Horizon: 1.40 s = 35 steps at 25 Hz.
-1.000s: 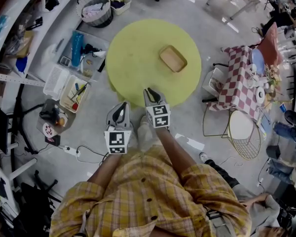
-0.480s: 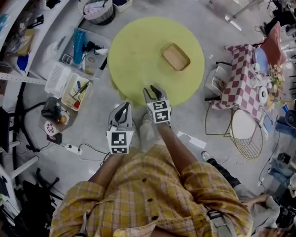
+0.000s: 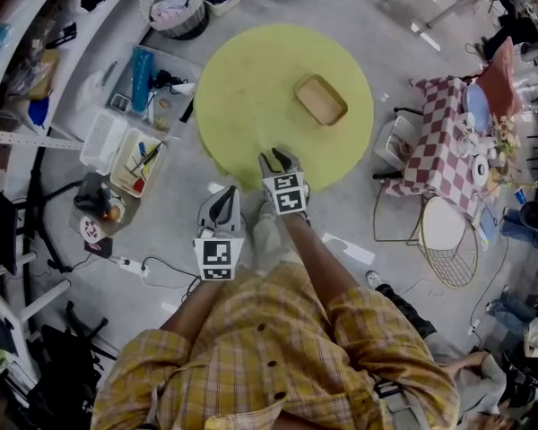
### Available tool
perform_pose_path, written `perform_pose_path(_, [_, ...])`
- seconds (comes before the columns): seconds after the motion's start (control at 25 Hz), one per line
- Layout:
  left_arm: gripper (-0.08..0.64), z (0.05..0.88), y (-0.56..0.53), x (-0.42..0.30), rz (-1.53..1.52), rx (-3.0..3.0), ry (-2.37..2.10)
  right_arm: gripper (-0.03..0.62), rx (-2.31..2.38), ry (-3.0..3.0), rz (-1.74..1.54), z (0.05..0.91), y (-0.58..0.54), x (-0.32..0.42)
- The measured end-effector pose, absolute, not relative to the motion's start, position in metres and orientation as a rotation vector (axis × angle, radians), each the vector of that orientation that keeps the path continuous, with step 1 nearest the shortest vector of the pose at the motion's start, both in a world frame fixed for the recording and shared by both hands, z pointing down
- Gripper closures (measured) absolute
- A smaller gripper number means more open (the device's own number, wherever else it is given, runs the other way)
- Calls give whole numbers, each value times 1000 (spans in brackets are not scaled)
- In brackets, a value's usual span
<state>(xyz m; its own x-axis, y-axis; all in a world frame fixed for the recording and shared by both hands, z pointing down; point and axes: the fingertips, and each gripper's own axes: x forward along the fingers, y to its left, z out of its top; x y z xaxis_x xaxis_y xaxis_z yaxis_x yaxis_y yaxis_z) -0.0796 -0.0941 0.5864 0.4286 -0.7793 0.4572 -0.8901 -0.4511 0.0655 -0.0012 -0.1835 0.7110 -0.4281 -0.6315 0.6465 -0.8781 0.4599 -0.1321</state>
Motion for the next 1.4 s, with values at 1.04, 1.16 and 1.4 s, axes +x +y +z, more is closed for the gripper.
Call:
perform_pose_path(1.04, [557, 606, -100, -79, 575, 2348, -1430, 469, 1244, -2104, 719, 759, -211, 0])
perform_pose_path(1.16, [557, 609, -101, -78, 576, 2343, -1423, 471, 1230, -2098, 722, 760, -211, -2])
perform_pose_path(1.4, [557, 613, -104, -77, 585, 2344, -1413, 471, 1206, -2078, 735, 773, -212, -2])
